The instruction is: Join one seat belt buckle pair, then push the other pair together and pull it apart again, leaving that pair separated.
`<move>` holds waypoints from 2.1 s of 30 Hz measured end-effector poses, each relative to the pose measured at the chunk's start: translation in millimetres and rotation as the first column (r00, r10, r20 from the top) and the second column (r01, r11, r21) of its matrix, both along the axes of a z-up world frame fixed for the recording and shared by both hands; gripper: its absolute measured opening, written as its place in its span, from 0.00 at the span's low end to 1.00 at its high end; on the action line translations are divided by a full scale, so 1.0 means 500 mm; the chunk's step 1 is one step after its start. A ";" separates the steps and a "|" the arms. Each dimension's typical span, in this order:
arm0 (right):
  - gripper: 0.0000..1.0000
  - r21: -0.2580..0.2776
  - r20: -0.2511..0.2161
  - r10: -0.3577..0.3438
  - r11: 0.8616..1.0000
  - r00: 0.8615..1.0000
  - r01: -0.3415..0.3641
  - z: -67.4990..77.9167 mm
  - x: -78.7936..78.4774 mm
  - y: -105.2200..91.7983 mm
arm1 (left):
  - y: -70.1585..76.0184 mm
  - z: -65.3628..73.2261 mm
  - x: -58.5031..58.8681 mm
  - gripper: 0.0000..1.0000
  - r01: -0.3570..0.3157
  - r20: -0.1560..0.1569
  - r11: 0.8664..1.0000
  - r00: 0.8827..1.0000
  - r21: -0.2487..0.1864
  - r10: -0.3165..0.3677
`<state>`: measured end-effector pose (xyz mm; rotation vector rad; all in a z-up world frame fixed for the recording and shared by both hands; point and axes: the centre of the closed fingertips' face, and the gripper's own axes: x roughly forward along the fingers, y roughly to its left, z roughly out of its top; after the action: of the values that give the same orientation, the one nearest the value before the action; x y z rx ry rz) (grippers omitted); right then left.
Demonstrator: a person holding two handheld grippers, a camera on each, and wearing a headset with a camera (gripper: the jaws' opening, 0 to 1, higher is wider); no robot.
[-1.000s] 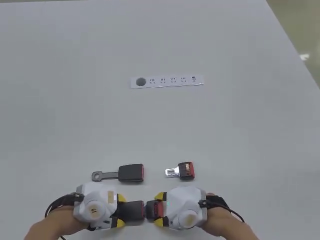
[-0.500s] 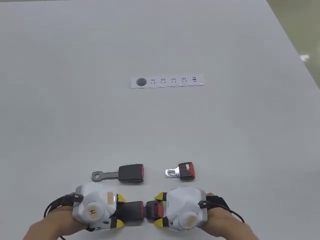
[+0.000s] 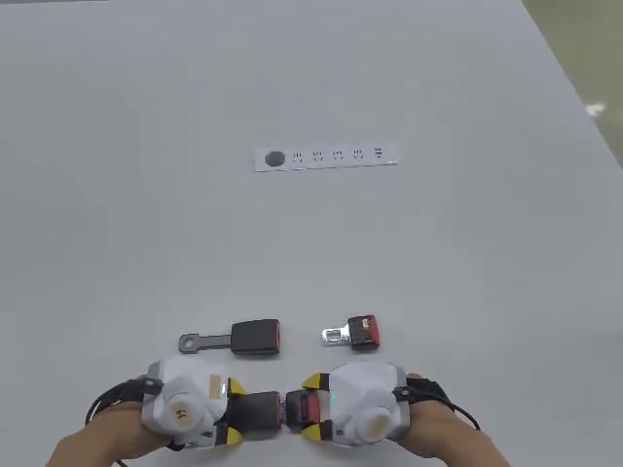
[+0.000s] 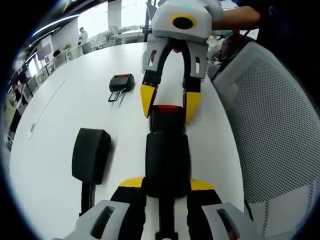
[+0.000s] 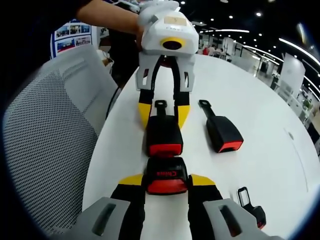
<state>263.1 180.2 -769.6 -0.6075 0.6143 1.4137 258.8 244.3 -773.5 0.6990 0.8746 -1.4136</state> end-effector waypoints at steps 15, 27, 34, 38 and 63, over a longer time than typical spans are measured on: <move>0.30 0.000 -0.007 -0.012 1.000 1.000 0.012 0.002 -0.005 -0.005 | -0.001 -0.003 -0.001 0.32 0.016 0.005 1.000 1.000 0.004 -0.016; 0.32 -0.031 0.019 0.022 0.999 1.000 -0.021 0.009 -0.005 -0.011 | -0.004 0.003 0.001 0.35 0.003 0.015 1.000 1.000 0.005 -0.003; 0.37 -0.041 0.024 0.023 0.999 0.999 -0.022 0.021 -0.004 -0.022 | -0.003 0.009 0.005 0.40 -0.021 0.005 1.000 1.000 0.001 0.021; 0.39 -0.047 0.025 0.027 0.999 0.999 -0.025 0.030 -0.002 -0.028 | -0.002 0.015 0.006 0.41 -0.033 0.000 0.999 0.999 -0.003 0.033; 0.45 -0.054 0.086 -0.052 0.997 0.995 0.057 0.077 0.090 -0.112 | 0.010 0.065 0.085 0.47 -0.126 0.032 0.991 0.991 -0.054 0.128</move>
<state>308.1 124.2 -730.9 -0.6870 0.6008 1.3168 301.5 249.2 -741.0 0.6167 0.8379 -1.3022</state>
